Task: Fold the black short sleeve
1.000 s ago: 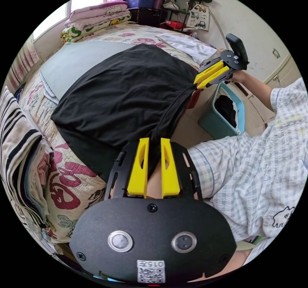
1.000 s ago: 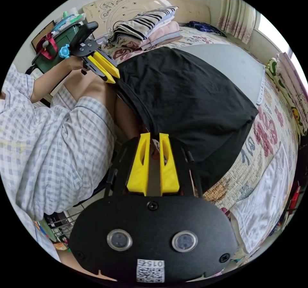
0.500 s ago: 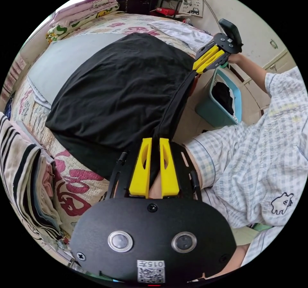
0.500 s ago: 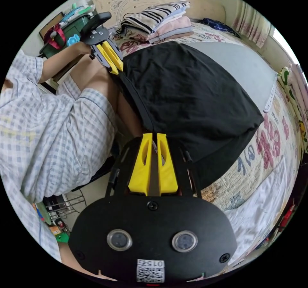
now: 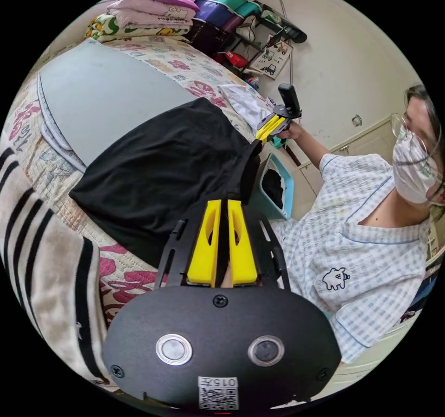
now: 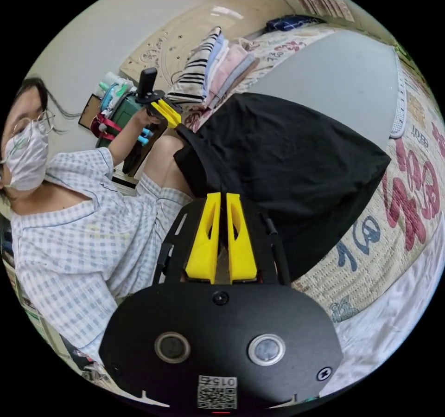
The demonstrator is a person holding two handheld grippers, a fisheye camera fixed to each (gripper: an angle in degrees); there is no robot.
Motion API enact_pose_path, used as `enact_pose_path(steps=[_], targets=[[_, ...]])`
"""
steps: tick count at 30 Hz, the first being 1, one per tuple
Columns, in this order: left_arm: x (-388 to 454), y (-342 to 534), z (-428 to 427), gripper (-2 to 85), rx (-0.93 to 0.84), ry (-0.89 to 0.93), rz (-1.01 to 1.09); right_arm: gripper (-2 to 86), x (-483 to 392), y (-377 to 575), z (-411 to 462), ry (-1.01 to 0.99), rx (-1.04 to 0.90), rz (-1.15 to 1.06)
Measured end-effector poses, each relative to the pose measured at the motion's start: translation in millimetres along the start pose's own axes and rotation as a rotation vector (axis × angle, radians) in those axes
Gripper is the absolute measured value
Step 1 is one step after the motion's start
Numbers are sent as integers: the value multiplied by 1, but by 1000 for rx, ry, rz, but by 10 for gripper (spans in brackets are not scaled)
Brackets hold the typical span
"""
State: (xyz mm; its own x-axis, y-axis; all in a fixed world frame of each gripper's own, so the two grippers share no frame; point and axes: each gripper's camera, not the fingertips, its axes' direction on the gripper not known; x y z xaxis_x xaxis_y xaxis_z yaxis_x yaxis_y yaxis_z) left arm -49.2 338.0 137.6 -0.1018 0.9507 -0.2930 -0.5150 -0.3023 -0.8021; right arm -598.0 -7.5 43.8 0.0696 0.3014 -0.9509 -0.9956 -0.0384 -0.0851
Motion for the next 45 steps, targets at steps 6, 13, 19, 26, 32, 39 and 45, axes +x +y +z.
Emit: enact_pose_path(steps=[6, 13, 19, 26, 32, 39, 45], targets=[[-15, -89, -35, 11, -92, -271, 6, 17, 11, -105, -13, 305, -114, 28], [-14, -177, -168, 25, 496, -972, -330, 64, -3, -259, -116, 773, 392, 285], [-17, -113, -95, 38, 432, -717, -130, 82, -8, -235, -19, 516, 220, 5], [-79, -118, 20, 79, 212, -551, -151, 130, 22, -255, 57, 510, 93, 13], [-93, -139, 65, 80, 80, -562, -115, 103, 32, -282, 79, 574, 42, 11], [-106, -124, 39, 12, 100, -620, -191, 34, 55, -287, 39, 484, 125, 148], [-123, -11, -116, 3, 634, -862, -683, 32, 104, -217, -120, 614, 518, 522]])
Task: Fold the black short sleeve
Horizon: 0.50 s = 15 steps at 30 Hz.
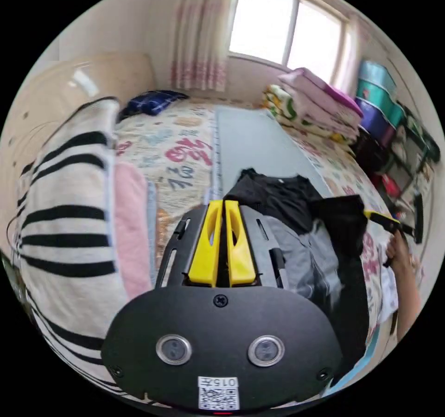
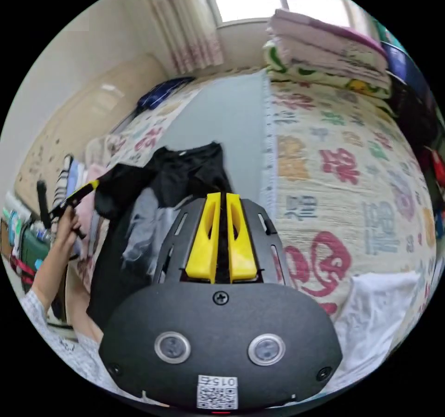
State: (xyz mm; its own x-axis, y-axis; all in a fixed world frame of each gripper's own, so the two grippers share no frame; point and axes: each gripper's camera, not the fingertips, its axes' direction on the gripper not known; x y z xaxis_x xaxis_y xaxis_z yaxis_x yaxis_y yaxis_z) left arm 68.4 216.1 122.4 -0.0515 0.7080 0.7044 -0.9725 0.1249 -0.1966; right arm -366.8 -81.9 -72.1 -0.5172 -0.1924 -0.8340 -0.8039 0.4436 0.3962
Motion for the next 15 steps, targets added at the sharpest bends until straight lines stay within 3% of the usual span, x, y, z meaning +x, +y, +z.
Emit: enact_pose_path(steps=[2, 3, 5, 9, 15], targets=[[-47, 2, -15, 9, 1, -51, -139, 51, 61, 0, -34, 246, 74, 192], [-51, 3, -16, 11, -9, -28, -135, 57, 75, 1, -39, 254, 62, 234], [-40, 11, -33, 23, 23, -10, -65, 88, 105, 15, -56, 142, 37, 303], [-10, 36, -67, 33, 58, 77, 77, 92, 98, 51, -77, 1, 30, 200], [-12, 117, -115, 28, -93, 268, 287, 89, 68, 142, -102, -197, -110, 12]])
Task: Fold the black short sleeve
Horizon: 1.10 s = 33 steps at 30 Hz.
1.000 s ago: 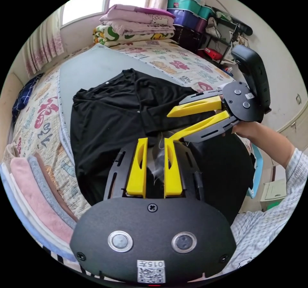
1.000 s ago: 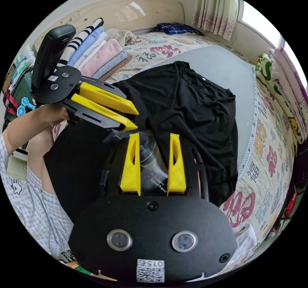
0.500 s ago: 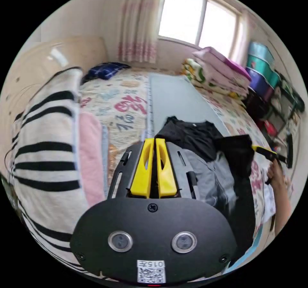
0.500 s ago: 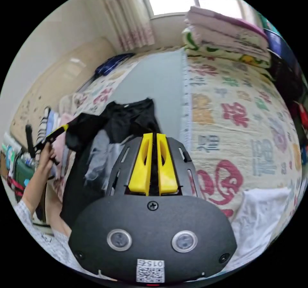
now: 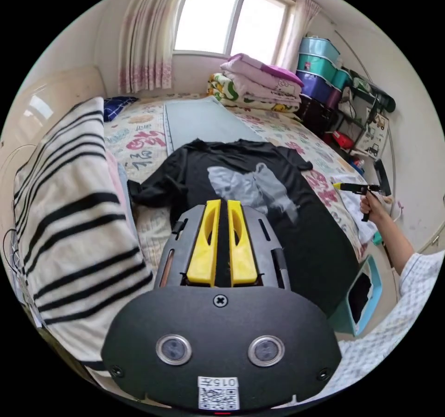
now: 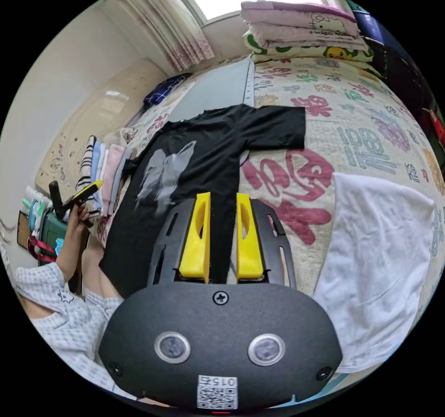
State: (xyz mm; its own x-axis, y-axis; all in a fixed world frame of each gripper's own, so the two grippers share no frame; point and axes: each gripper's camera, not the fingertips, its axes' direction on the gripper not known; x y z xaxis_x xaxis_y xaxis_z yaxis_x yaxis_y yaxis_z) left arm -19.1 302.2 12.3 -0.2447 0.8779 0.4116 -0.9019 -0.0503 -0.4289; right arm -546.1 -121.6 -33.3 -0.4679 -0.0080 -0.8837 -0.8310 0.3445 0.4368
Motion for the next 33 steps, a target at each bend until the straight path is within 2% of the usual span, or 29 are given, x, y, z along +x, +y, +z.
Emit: enact_pose_path(steps=[5, 11, 15, 17, 20, 24, 30, 33], targets=[[-39, 110, -45, 38, -142, 73, -151, 99, -6, 92, -11, -35, -108, 0], [-69, 219, -94, 62, -134, 108, -395, 130, 8, 177, -40, -42, -100, 145], [-71, 227, -116, 94, -132, 71, -379, 133, 12, 208, -53, -133, -78, 211], [-82, 241, -104, 100, -193, 168, -422, 134, 9, 217, -55, -184, -105, 221], [-87, 260, -100, 76, -221, 277, -451, 135, 1, 226, -61, -141, -126, 218], [-87, 275, -120, 65, -232, 283, -446, 132, -9, 242, -74, -131, -105, 240], [-71, 286, -225, 54, -23, 313, -394, 128, -41, 285, -99, -131, -32, 212], [-69, 288, -291, 50, 170, 351, -366, 128, -54, 310, -106, -126, -12, 201]])
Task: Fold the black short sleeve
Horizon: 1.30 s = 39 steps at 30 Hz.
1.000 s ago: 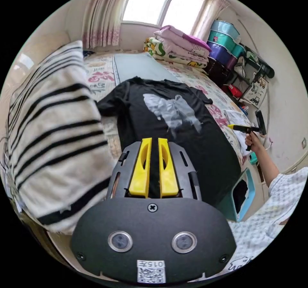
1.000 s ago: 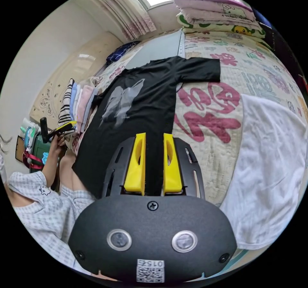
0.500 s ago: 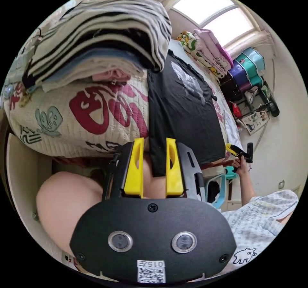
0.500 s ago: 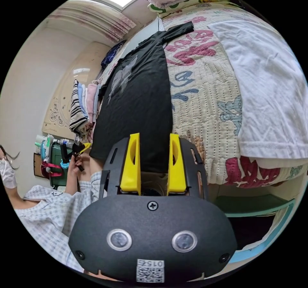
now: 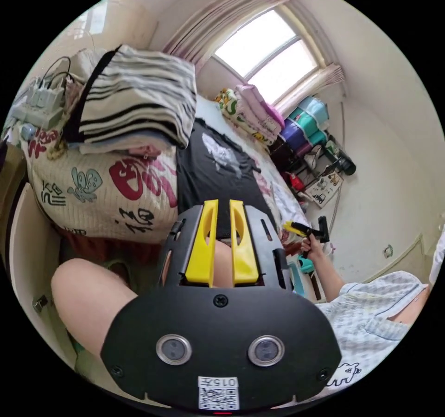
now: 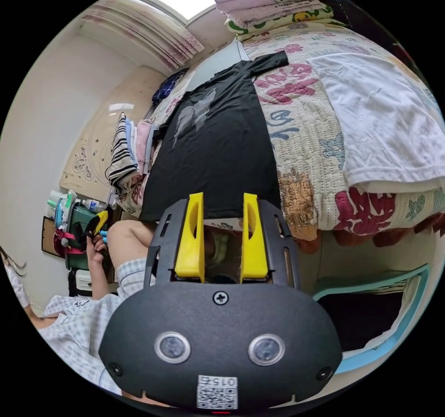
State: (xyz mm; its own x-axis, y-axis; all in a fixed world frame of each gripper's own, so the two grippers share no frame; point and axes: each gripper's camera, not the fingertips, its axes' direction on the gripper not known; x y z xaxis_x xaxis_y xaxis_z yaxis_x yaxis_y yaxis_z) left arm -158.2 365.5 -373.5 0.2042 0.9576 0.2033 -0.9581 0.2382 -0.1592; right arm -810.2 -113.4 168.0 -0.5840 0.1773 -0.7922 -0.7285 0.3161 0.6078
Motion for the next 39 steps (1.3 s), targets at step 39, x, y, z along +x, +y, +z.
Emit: enact_pose_path(steps=[39], targets=[[-8, -123, 141, 76, -198, -170, -28, 117, 21, -30, 6, 76, 154, -90]])
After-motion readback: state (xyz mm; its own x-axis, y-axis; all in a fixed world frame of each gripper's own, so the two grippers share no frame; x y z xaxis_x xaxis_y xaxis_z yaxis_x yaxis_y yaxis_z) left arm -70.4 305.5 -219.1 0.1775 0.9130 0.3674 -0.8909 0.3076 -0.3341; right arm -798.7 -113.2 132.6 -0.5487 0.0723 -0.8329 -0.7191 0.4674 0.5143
